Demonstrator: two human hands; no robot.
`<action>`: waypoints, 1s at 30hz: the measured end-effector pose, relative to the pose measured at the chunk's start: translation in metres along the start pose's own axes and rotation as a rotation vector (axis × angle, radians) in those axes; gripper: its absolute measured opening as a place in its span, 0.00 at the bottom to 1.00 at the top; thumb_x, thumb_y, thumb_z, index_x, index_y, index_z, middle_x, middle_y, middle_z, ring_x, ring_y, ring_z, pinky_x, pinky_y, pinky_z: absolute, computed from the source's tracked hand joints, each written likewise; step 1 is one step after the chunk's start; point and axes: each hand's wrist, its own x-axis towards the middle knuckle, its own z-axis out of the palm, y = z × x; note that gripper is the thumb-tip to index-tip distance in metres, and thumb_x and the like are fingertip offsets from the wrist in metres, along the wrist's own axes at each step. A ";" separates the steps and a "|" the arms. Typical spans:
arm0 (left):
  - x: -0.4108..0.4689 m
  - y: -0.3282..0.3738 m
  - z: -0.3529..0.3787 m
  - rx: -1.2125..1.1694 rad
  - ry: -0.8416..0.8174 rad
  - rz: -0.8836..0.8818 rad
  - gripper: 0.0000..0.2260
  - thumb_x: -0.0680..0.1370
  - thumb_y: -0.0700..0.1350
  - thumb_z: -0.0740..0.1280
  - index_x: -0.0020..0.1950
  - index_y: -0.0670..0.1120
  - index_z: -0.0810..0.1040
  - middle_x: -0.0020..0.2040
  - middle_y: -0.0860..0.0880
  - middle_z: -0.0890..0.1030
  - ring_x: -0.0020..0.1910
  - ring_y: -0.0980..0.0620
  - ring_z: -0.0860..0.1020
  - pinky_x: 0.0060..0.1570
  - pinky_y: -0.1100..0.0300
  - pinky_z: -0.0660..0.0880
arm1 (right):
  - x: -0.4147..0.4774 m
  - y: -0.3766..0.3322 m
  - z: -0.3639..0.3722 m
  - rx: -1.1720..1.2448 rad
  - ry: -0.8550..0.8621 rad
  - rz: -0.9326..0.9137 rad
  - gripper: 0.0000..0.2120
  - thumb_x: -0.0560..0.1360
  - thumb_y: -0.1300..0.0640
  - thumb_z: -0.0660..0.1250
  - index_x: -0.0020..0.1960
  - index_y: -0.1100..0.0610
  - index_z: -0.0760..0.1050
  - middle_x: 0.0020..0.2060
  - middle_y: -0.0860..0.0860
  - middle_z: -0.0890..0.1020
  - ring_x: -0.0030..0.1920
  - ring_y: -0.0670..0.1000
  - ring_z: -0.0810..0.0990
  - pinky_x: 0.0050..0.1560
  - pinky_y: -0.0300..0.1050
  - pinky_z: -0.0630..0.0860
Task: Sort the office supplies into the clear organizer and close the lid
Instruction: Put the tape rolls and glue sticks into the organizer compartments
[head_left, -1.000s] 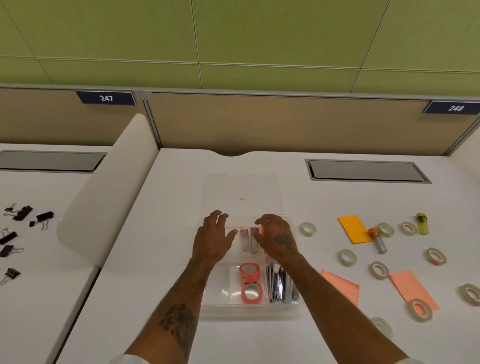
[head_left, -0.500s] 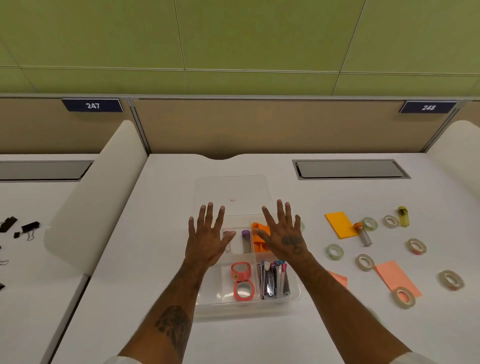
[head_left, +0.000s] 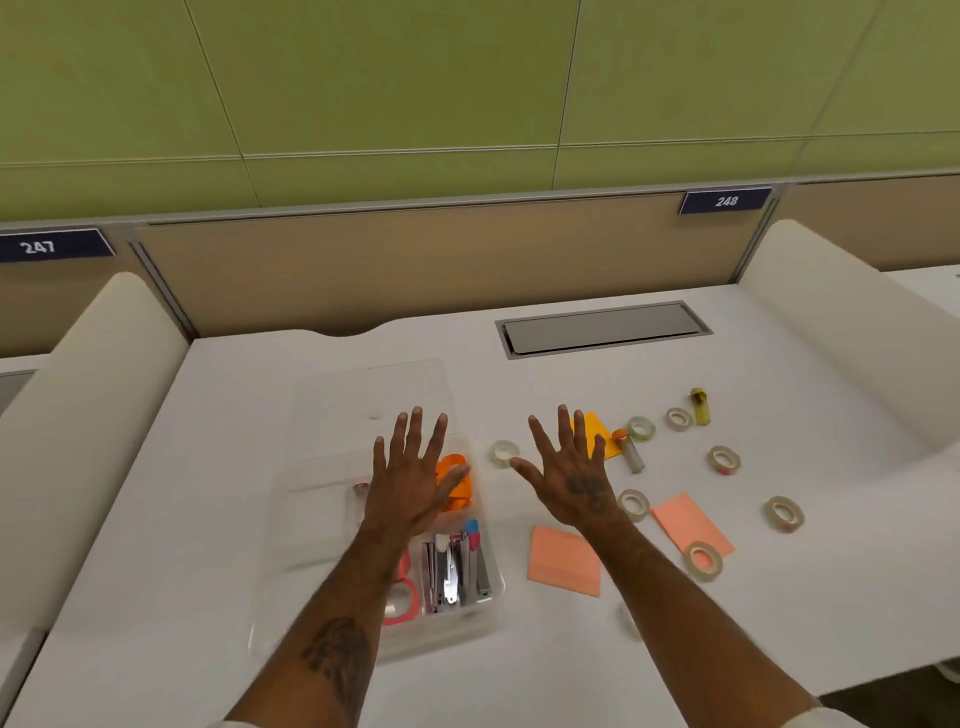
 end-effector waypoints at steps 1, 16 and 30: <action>0.005 0.012 0.002 -0.006 0.001 0.005 0.38 0.71 0.72 0.33 0.77 0.56 0.34 0.79 0.47 0.35 0.78 0.45 0.37 0.74 0.40 0.40 | 0.001 0.013 -0.002 0.005 -0.002 0.012 0.38 0.72 0.29 0.36 0.78 0.44 0.41 0.77 0.57 0.39 0.77 0.60 0.37 0.73 0.66 0.43; 0.081 0.197 0.029 -0.053 0.006 0.039 0.38 0.72 0.72 0.35 0.78 0.55 0.36 0.80 0.47 0.37 0.78 0.46 0.37 0.75 0.41 0.43 | 0.031 0.216 -0.023 -0.006 0.004 0.065 0.40 0.72 0.28 0.35 0.78 0.46 0.49 0.78 0.60 0.48 0.77 0.62 0.45 0.72 0.66 0.52; 0.109 0.277 0.063 0.005 -0.076 0.058 0.38 0.74 0.71 0.35 0.80 0.53 0.44 0.80 0.45 0.47 0.79 0.44 0.46 0.74 0.42 0.52 | 0.062 0.327 -0.006 0.084 -0.101 0.128 0.38 0.75 0.31 0.42 0.79 0.49 0.48 0.78 0.60 0.47 0.77 0.62 0.45 0.71 0.61 0.60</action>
